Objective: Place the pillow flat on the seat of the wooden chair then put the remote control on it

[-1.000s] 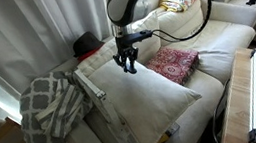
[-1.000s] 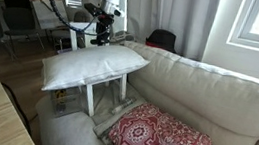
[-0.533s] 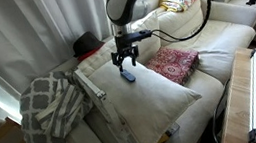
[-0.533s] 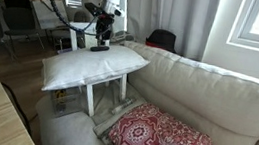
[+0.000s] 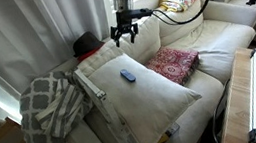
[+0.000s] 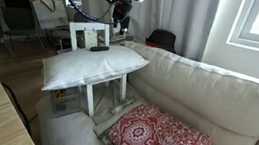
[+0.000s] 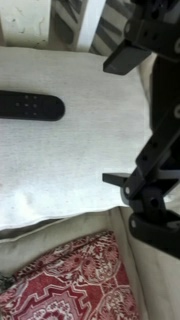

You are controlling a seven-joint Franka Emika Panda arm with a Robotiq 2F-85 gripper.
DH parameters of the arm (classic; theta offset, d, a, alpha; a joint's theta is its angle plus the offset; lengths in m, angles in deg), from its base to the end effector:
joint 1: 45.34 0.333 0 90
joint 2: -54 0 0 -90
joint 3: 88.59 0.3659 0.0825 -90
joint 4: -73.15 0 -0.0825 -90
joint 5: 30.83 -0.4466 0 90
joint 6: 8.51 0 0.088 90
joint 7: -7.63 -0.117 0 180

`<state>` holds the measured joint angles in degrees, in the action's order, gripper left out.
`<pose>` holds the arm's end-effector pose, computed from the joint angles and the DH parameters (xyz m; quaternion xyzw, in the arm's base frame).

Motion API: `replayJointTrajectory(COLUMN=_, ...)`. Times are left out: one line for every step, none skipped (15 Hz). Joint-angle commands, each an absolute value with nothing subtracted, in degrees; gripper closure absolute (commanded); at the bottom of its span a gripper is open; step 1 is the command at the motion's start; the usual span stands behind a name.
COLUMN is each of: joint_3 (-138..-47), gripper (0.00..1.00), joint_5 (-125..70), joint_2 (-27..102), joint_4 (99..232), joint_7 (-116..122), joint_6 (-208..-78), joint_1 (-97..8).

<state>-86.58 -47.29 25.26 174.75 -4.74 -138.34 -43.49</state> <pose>0.7278 0.0565 0.2716 -0.9788 0.1673 0.0214 0.1160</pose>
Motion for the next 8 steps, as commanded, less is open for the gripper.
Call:
replayJointTrajectory(joint_3=-87.19, gripper=0.00, joint_5=-47.86, joint_2=33.58, joint_4=175.68, joint_7=-1.35, joint_6=-137.14, joint_1=-46.39)
replayJointTrajectory(joint_3=-87.08, gripper=0.00, joint_5=-48.49, joint_2=35.82, joint_4=175.85, joint_7=0.04, joint_6=-137.42, joint_1=-47.15)
replayJointTrajectory(joint_3=-86.98, gripper=0.00, joint_5=-49.17, joint_2=37.64, joint_4=175.65, joint_7=1.23, joint_6=-137.22, joint_1=-47.82)
replayJointTrajectory(joint_3=-86.66, gripper=0.00, joint_5=-50.64, joint_2=39.52, joint_4=175.54, joint_7=2.78, joint_6=-136.15, joint_1=-48.64)
replayJointTrajectory(joint_3=-86.67, gripper=0.00, joint_5=-51.47, joint_2=41.39, joint_4=175.71, joint_7=4.17, joint_6=-134.86, joint_1=-49.09)
replayJointTrajectory(joint_3=-86.89, gripper=0.00, joint_5=-52.01, joint_2=43.14, joint_4=176.01, joint_7=5.09, joint_6=-133.91, joint_1=-49.19)
replayJointTrajectory(joint_3=-87.12, gripper=0.00, joint_5=-52.78, joint_2=44.39, joint_4=175.92, joint_7=5.94, joint_6=-132.72, joint_1=-49.37)
replayJointTrajectory(joint_3=-87.35, gripper=0.00, joint_5=-53.08, joint_2=45.42, joint_4=175.75, joint_7=6.95, joint_6=-130.32, joint_1=-49.53)
